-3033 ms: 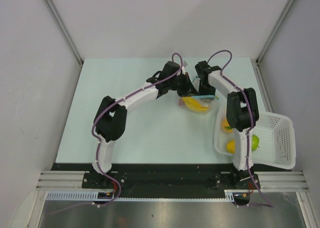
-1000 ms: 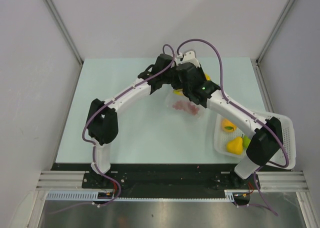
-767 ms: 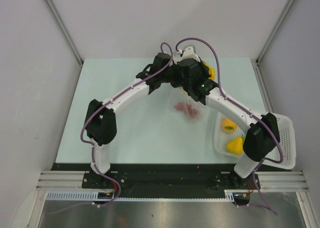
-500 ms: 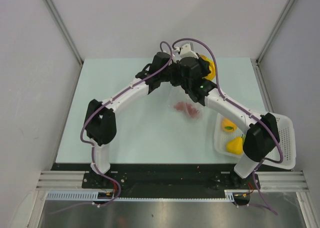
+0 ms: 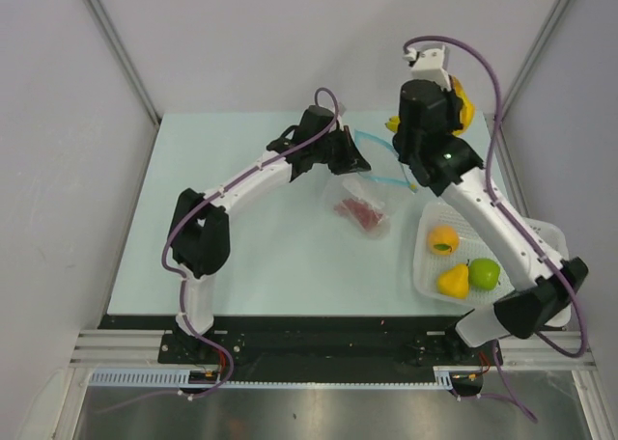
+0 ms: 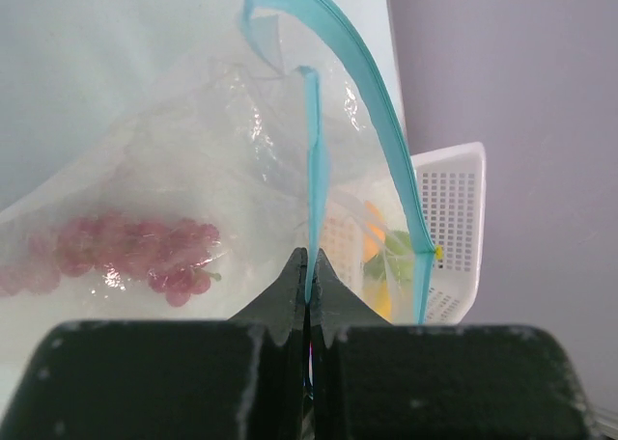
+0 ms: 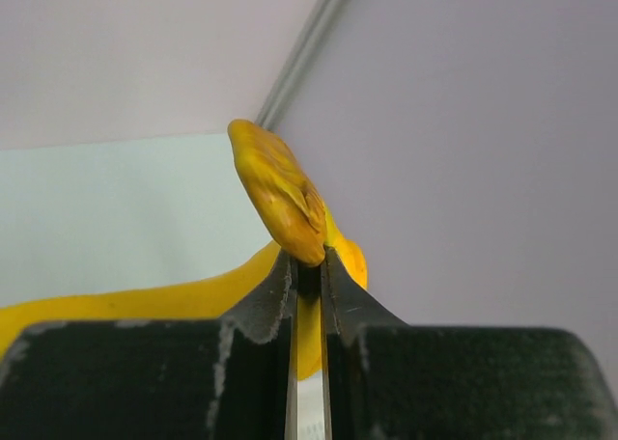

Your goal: Open the zip-top bag and remove the fake food

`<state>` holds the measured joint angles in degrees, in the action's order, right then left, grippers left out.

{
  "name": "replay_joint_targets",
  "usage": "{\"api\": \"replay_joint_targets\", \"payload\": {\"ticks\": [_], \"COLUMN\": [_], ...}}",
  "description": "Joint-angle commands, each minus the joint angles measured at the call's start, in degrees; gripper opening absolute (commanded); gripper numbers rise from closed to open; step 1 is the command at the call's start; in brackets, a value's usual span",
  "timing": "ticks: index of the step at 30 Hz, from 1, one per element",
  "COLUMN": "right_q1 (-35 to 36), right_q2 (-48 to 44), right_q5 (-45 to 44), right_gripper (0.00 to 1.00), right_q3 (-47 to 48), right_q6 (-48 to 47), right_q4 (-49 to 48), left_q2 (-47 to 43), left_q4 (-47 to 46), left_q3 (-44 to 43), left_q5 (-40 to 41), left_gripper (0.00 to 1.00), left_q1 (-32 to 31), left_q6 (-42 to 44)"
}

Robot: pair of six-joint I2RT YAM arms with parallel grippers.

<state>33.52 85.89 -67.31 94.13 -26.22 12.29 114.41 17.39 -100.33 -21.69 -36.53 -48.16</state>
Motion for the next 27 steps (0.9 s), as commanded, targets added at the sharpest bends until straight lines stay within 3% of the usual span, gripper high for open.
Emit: {"api": "replay_joint_targets", "payload": {"ticks": [1, 5, 8, 11, 19, 27], "right_q1": [-1.70, -10.45, -16.79, -20.67, -38.34, -40.72], "right_q2": [-7.21, -12.22, -17.93, -21.54, -21.65, -16.11], "right_q5": [0.23, 16.36, 26.14, 30.29, 37.94, 31.46], "right_gripper": [0.00, 0.00, 0.00, 0.00, 0.00, 0.00], "right_q3": [4.22, -0.41, -8.14, -14.84, -16.87, -18.63], "right_q6": [27.52, 43.48, 46.34, 47.22, 43.44, 43.18], "right_q4": [31.60, 53.48, 56.25, 59.32, 58.20, 56.61], "left_q2": [-0.07, 0.11, 0.29, 0.46, 0.03, -0.15], "left_q4": [0.98, 0.46, -0.07, 0.28, -0.07, 0.02], "left_q3": [-4.08, -4.43, -4.52, -5.13, -4.61, -4.87], "left_q5": [0.16, 0.25, -0.02, 0.16, 0.25, -0.63], "left_gripper": [0.00, 0.00, 0.00, 0.00, 0.00, 0.00], "left_q1": [0.67, 0.76, 0.67, 0.76, 0.76, 0.76], "left_q6": [2.46, 2.11, 1.67, 1.93, 2.11, 2.72]}}
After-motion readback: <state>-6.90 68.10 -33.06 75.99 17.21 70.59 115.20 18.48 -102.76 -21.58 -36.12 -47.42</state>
